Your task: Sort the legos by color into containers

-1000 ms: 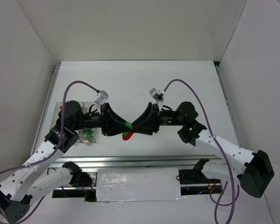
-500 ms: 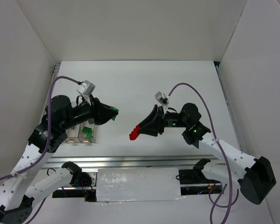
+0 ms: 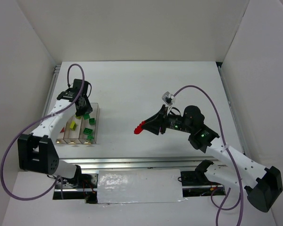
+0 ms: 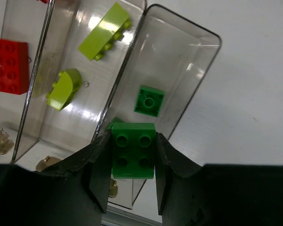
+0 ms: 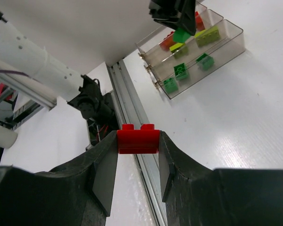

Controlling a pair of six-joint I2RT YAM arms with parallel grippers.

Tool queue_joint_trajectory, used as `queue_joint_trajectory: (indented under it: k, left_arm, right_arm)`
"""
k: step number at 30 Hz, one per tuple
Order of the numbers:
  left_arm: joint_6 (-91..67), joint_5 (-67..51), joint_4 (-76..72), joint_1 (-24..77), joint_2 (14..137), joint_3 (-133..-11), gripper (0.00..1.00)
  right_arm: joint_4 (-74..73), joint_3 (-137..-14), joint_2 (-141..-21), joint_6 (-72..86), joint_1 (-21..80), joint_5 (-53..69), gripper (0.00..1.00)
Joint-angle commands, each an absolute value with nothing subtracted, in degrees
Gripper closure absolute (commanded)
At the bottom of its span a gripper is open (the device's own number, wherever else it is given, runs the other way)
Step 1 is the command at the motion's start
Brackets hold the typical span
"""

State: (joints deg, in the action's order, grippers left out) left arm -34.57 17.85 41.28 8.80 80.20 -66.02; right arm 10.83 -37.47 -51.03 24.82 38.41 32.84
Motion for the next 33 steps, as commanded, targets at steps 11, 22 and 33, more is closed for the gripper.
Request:
queue_joint_trajectory:
  k: [11,22,33]
  left_arm:
    - [-42.97,18.80,39.55,7.29,89.65,-64.87,0.22]
    - [-36.43,13.06,34.85,9.92,75.09,-64.09,0.00]
    - [-22.32,-54.48,9.50,27.74,52.65,-54.85,0.01]
  right_arm:
    - [9.93,-37.79,-46.85,22.06,41.75,31.55,1.00]
    - [3.89,-40.59,-46.40,28.46,41.31,17.95,1.00]
    - [12.97,-45.70,-48.69,32.87,36.91,48.00,1.00]
